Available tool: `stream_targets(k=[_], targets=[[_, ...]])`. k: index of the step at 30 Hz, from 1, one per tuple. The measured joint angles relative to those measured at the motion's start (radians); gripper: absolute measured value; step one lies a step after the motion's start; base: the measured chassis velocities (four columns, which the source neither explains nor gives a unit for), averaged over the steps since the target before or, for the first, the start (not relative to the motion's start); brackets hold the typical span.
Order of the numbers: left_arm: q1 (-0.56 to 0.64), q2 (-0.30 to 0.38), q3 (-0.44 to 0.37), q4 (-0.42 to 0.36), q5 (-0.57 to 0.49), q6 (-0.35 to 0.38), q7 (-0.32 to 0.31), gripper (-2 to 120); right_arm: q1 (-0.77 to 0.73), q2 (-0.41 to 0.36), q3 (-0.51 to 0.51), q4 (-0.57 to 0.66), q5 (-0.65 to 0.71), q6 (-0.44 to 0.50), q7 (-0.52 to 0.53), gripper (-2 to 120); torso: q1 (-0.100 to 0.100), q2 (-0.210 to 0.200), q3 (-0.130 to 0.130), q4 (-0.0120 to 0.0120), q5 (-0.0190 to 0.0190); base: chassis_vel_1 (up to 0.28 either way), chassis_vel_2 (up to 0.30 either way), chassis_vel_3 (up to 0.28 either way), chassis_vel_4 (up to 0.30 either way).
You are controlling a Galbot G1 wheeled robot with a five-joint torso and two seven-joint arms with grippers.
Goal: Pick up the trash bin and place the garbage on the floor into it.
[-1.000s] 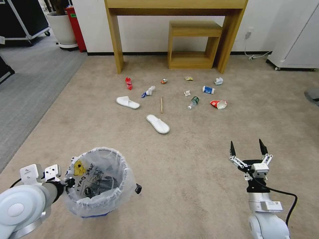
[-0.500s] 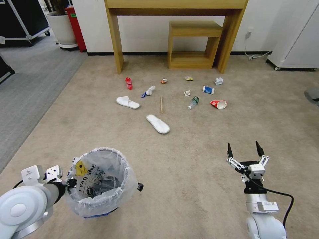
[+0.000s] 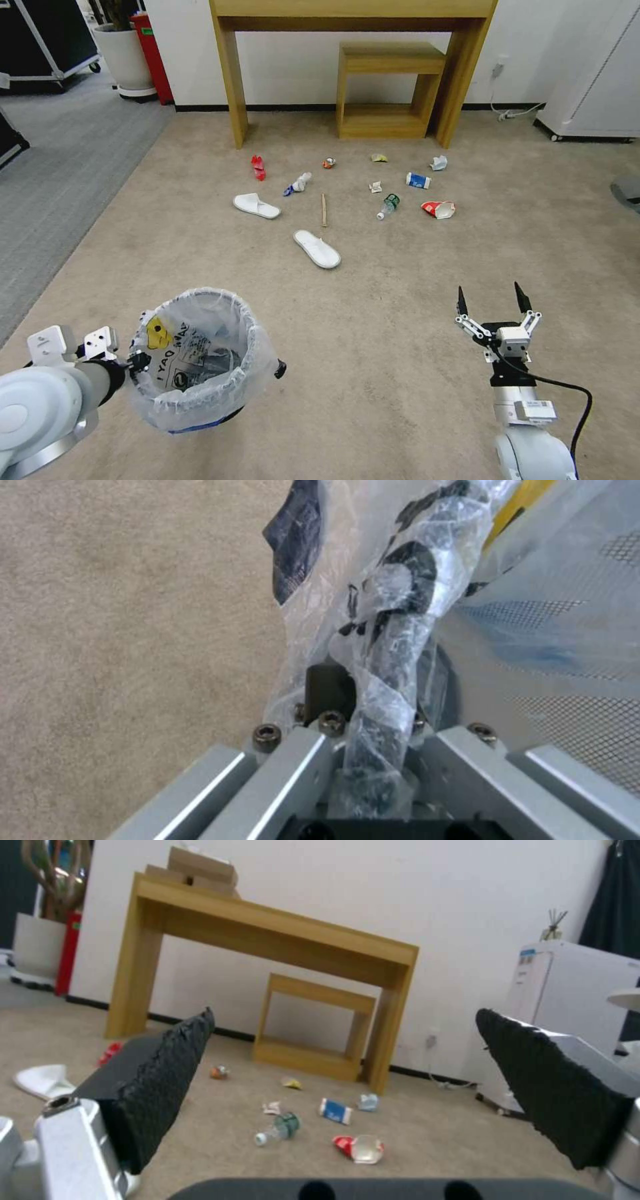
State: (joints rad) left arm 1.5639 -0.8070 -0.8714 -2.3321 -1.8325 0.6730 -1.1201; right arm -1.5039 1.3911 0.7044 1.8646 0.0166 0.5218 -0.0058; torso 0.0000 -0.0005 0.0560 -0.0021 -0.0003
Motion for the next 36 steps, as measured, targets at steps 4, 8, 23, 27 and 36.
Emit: stream_targets(k=[4, 8, 23, 27, 36], targets=[[0.000, -0.011, -0.013, -0.003, -0.010, -0.002, -0.007, 0, -0.011, 0.001, -0.020, 0.012, 0.012, 0.001, -0.001, 100, 0.000, 0.000, 0.000, 0.0000, -0.0001, 0.000, 0.000, 0.000, 0.000], [0.002, -0.026, -0.028, -0.004, -0.010, -0.002, -0.008, 0, -0.008, -0.001, -0.031, 0.015, 0.013, 0.008, -0.009, 100, 0.000, 0.000, 0.000, 0.0000, -0.0001, 0.000, 0.000, 0.000, 0.000], [-0.002, -0.013, -0.045, 0.003, -0.040, -0.018, -0.020, 0, 0.012, -0.005, -0.047, -0.003, 0.026, 0.017, -0.024, 100, 0.000, 0.000, 0.000, 0.0000, 0.0000, -0.076, 0.073, 0.075, -0.080], [-0.001, -0.004, -0.054, 0.007, -0.049, -0.020, -0.022, 0, 0.016, -0.010, -0.045, -0.006, 0.031, 0.020, -0.026, 100, 0.000, 0.000, 0.000, 0.0000, -0.0001, -0.235, 0.237, 0.238, -0.250], [0.006, -0.006, -0.065, 0.003, -0.057, -0.026, -0.027, 0, 0.027, -0.015, -0.050, -0.017, 0.032, 0.023, -0.027, 100, 0.000, 0.000, 0.000, 0.0000, 0.0001, -0.289, 0.280, 0.285, -0.276]])
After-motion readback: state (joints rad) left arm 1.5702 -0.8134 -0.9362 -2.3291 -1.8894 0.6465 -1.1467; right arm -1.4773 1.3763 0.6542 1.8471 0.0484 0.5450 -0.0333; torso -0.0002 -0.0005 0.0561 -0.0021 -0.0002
